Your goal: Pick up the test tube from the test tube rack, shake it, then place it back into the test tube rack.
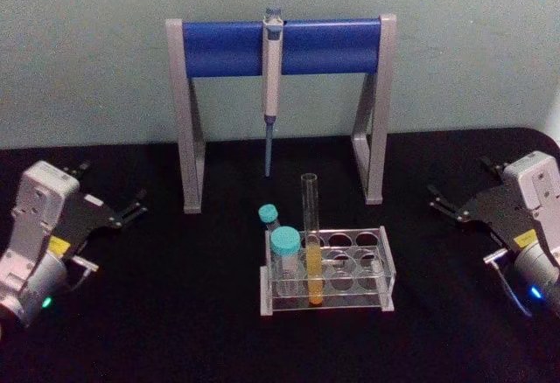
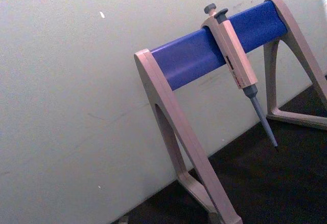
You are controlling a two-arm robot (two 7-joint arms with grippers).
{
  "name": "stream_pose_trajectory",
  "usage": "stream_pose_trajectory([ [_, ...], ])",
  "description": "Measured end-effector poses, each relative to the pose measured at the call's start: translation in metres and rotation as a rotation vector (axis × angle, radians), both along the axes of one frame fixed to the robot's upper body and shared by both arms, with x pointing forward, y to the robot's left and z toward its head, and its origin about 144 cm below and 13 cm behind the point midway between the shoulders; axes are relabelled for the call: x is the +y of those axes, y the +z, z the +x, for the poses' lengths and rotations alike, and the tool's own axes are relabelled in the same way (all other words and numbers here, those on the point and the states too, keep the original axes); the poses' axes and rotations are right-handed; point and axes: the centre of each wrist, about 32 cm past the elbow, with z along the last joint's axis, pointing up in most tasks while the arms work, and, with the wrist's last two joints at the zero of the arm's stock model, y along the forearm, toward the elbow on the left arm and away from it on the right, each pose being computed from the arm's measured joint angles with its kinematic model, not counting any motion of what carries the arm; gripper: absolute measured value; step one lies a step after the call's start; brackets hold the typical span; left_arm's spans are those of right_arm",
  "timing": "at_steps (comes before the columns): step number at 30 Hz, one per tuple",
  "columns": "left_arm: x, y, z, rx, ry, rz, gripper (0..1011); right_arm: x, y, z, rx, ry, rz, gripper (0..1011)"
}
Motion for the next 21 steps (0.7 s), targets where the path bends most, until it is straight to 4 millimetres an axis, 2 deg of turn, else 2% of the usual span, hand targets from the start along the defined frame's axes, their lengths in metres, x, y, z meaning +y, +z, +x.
stream_pose_trajectory([
  [6, 0.0, 0.0, 0.0, 0.0, 0.0, 0.0, 1001, 0.0, 0.002, -0.003, 0.004, 0.017, 0.016, 1000],
  [21, 0.0, 0.0, 0.0, 0.0, 0.0, 0.0, 1001, 0.009, 0.019, -0.028, 0.077, 0.141, 0.16, 1000],
])
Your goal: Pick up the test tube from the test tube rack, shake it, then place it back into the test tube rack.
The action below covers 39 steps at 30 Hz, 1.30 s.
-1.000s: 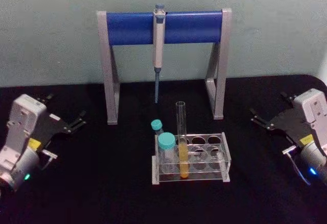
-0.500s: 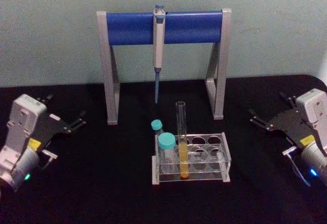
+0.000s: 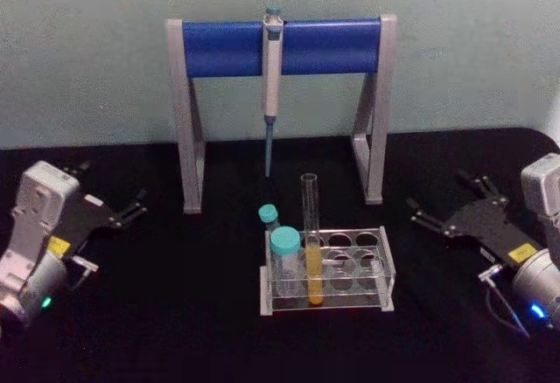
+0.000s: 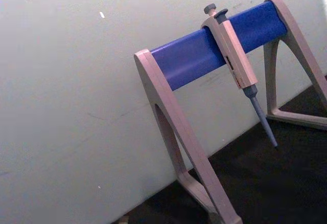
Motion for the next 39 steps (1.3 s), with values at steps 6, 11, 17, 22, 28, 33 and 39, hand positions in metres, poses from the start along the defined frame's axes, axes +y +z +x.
stream_pose_trajectory([
  [6, 0.0, 0.0, 0.0, 0.0, 0.0, 0.0, 1001, 0.008, 0.006, -0.007, 0.046, 0.081, 0.056, 1000],
  [11, 0.0, 0.0, 0.0, 0.0, 0.0, 0.0, 1001, 0.015, 0.008, -0.009, 0.09, 0.153, 0.089, 1000],
  [17, 0.0, 0.0, 0.0, 0.0, 0.0, 0.0, 1001, 0.023, 0.007, -0.01, 0.136, 0.216, 0.114, 1000],
  [22, 0.0, 0.0, 0.0, 0.0, 0.0, 0.0, 1001, 0.027, 0.007, -0.009, 0.159, 0.264, 0.132, 1000],
  [28, 0.0, 0.0, 0.0, 0.0, 0.0, 0.0, 1001, 0.033, 0.009, -0.008, 0.176, 0.315, 0.16, 1000],
  [33, 0.0, 0.0, 0.0, 0.0, 0.0, 0.0, 1001, 0.038, 0.011, -0.002, 0.182, 0.343, 0.181, 1000],
  [39, 0.0, 0.0, 0.0, 0.0, 0.0, 0.0, 1001, 0.045, 0.012, 0.006, 0.183, 0.362, 0.198, 1000],
])
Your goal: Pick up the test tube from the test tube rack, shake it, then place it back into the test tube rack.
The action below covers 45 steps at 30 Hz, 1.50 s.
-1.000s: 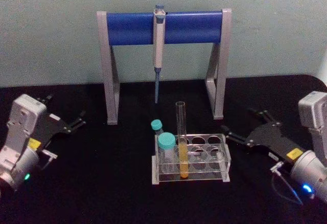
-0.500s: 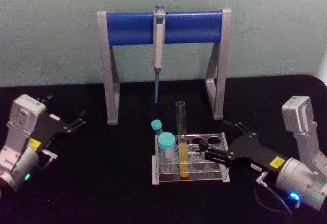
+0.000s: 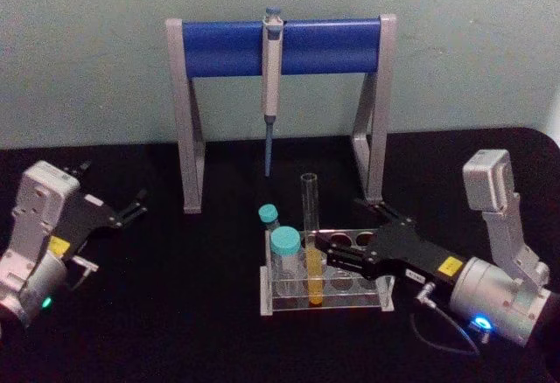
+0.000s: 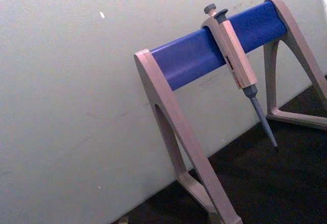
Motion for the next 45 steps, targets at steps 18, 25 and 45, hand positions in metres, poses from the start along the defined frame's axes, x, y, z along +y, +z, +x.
stream_pose_trajectory([
  [18, 0.0, 0.0, 0.0, 0.0, 0.0, 0.0, 1001, 0.015, 0.002, 0.027, 0.012, 0.037, -0.019, 1000],
  [25, 0.0, 0.0, 0.0, 0.0, 0.0, 0.0, 1001, 0.018, 0.003, 0.03, 0.017, 0.051, -0.029, 1000],
  [45, 0.0, 0.0, 0.0, 0.0, 0.0, 0.0, 1001, 0.021, 0.004, 0.033, 0.02, 0.052, -0.043, 1000],
])
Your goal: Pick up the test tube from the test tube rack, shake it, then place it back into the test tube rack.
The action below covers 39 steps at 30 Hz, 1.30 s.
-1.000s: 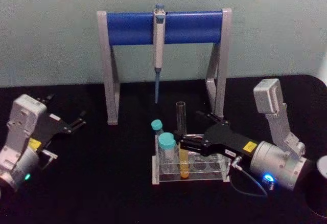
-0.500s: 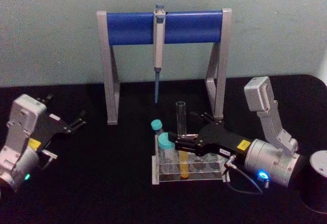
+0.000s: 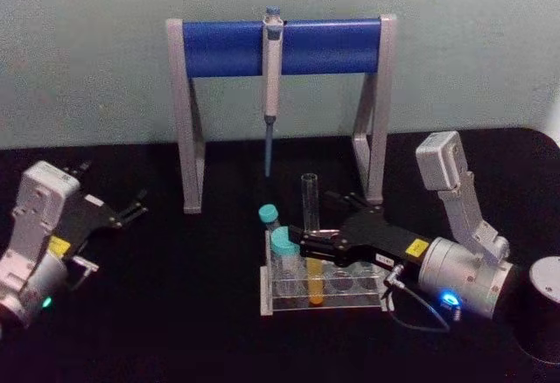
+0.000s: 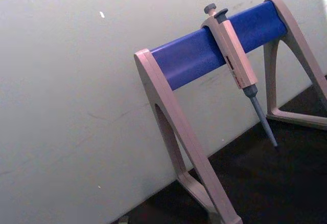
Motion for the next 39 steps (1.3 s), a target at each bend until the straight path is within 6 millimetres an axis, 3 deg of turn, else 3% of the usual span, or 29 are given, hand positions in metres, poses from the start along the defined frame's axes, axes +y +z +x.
stream_pose_trajectory([
  [8, 0.0, 0.0, 0.0, 0.0, 0.0, 0.0, 1001, -0.0004, -0.0001, -0.0002, 0.0, -0.001, 0.002, 883],
  [21, 0.0, 0.0, 0.0, 0.0, 0.0, 0.0, 1001, -0.0006, 0.0, -0.0005, -0.001, -0.001, 0.004, 499],
  [23, 0.0, 0.0, 0.0, 0.0, 0.0, 0.0, 1001, -0.0005, -0.0001, -0.0005, -0.001, -0.001, 0.004, 390],
  [28, 0.0, 0.0, 0.0, 0.0, 0.0, 0.0, 1001, -0.0005, 0.0, -0.0006, -0.001, 0.0, 0.005, 235],
  [39, 0.0, 0.0, 0.0, 0.0, 0.0, 0.0, 1001, -0.0005, 0.0, -0.0006, -0.001, 0.0, 0.005, 221],
])
